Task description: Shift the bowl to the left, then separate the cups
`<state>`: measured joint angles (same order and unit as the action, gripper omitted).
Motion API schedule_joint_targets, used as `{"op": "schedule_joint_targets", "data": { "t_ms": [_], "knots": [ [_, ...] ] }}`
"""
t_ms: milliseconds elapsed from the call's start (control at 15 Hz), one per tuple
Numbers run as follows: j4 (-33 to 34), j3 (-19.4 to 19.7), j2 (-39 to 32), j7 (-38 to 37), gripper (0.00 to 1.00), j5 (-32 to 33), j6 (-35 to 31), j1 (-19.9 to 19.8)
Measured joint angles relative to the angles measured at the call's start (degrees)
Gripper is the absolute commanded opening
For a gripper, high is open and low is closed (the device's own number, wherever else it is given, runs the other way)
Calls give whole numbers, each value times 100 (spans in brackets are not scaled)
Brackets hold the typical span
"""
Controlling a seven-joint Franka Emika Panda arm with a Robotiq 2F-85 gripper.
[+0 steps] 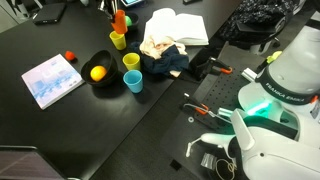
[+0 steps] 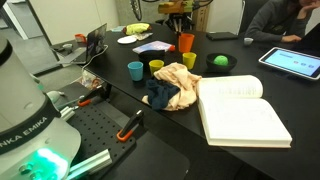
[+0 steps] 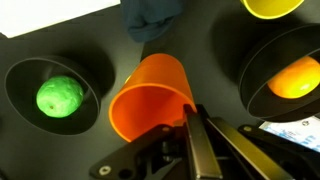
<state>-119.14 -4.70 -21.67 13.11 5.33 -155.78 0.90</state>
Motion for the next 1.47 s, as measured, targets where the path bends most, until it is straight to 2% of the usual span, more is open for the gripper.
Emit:
{"op": "schedule_joint_targets", "data": {
  "t_ms": [533, 933, 1200, 1267, 1333, 1467],
  "knots": [
    [-1272, -129, 143, -205, 4, -21, -1254, 41],
    [-1661, -237, -91, -211, 4, -28, -2237, 17],
    [-1713, -287, -319, -211, 4, 12, -2491, 34],
    [-1713, -281, -367, -211, 12, 30, -2540, 47],
    [-1712, -270, -411, -210, 32, 47, -2581, 64],
    [-1708, -222, -461, -210, 44, 61, -2618, 122]
  ]
}}
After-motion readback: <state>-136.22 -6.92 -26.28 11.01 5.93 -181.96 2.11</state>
